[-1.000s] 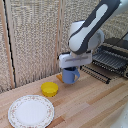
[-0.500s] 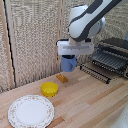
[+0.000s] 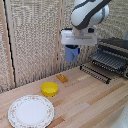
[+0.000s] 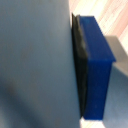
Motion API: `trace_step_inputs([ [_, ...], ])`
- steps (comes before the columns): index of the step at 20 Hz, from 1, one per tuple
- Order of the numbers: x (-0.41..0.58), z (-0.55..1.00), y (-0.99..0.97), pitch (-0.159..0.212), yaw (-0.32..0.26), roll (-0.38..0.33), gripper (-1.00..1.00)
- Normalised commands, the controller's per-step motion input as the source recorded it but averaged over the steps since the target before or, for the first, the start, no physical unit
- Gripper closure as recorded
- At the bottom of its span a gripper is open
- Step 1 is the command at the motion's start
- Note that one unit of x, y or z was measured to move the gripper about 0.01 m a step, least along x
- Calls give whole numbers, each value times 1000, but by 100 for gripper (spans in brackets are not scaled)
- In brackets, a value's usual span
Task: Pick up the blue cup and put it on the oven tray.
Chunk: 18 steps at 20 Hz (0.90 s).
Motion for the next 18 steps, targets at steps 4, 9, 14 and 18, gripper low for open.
trace_step_inputs([
  [4, 178, 390, -744, 106, -144, 0, 100],
  [9, 211, 303, -772, 87, -136, 0, 100],
  [14, 255, 247, -850, 69, -107, 0, 100],
  [18, 420, 127, -975, 35, -44, 0, 100],
])
